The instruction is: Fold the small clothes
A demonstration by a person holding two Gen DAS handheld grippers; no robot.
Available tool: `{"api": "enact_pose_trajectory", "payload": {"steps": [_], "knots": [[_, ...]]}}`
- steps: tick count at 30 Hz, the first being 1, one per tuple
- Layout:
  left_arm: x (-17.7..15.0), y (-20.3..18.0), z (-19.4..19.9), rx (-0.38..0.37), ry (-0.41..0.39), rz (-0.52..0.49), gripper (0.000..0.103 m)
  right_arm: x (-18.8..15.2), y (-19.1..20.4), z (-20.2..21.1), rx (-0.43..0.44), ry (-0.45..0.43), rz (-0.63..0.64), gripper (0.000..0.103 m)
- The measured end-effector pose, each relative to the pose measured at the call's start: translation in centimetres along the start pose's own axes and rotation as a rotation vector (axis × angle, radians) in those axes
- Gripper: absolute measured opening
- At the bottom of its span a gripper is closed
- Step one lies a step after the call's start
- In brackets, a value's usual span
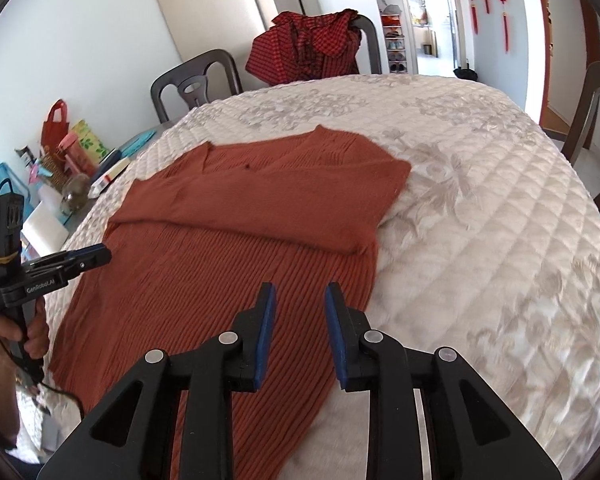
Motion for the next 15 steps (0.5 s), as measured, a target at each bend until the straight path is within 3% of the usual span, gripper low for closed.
{"api": "enact_pose_trajectory", "payload": {"steps": [5,11,13,15], "knots": [[-2.6,0.2,1.3,0.013,0.014,-0.008,0.032,-3.0,0.2,-0.1,-0.039,0.05,0.06,0.026],[-4.4,0.4,3.3,0.037,-0.006,-0.002,0.039,-4.8,-0.4,1.7,-0.047,0.035,0.06,0.027],[-4.8,0.4,3.6,0.05,-0.005,0.007,0.047,-5.3,-0.8,2.1,-0.055,0.039,0.043,0.036],[-5.3,0.4,3.7,0.038,0.001,0.024,0.047,-5.8,-1.1,2.4,-0.045,0.039,0.019,0.041]]}}
Point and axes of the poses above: each gripper's, at about its wrist camera, not at the fingertips, and z roughly against the way its jaws point, y to its left, x to its top, the point moved 10 cm from there along -z, roughly the way its jaws point, and after that the axes turned 13 degrees about -z, right-handed, at the moved point
